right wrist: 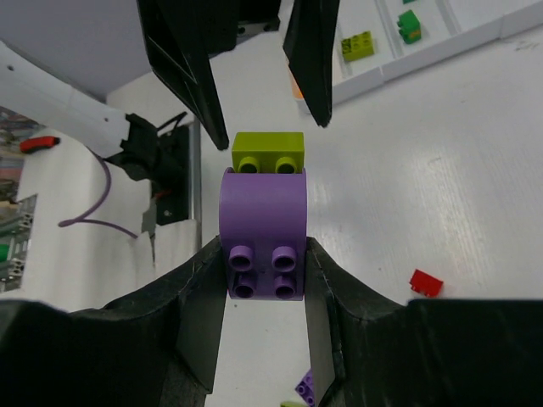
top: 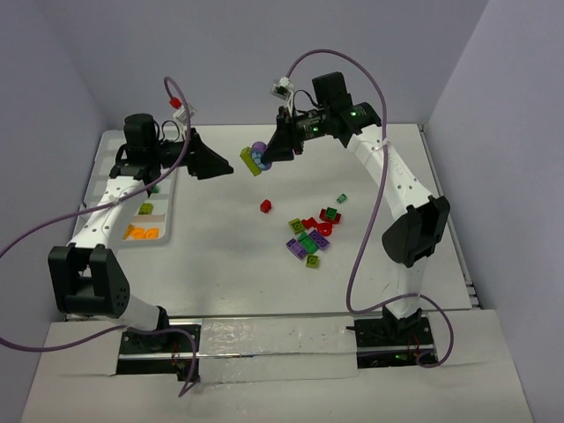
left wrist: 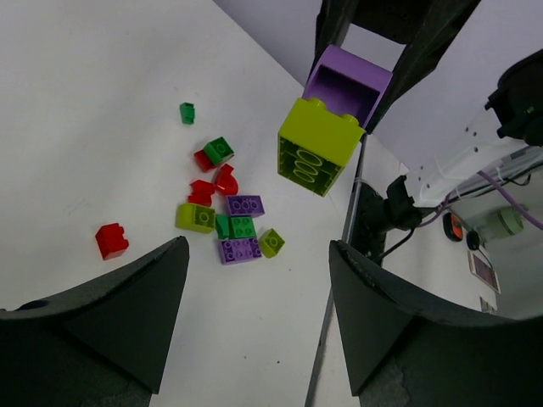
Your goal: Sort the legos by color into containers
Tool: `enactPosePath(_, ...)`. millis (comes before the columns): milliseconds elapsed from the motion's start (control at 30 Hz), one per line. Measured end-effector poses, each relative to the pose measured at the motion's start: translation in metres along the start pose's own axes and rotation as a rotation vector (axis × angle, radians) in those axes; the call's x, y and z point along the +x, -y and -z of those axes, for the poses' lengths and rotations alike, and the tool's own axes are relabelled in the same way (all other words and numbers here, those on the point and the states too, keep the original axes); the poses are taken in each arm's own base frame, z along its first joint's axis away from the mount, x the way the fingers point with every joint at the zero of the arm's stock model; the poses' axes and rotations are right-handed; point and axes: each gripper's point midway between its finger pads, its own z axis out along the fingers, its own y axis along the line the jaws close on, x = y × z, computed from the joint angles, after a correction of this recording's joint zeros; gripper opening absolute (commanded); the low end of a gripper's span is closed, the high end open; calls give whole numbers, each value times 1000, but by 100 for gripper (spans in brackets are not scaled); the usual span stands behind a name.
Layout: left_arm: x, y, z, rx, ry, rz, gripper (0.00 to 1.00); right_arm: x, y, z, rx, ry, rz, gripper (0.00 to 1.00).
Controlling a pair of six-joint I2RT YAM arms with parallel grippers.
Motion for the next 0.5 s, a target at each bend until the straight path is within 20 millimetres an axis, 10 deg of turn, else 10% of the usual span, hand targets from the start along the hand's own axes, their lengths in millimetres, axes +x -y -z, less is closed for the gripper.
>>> enactPosePath(500,-21,46,-18,186,73,24,72,5,-18,-14,-102,4,-87,0)
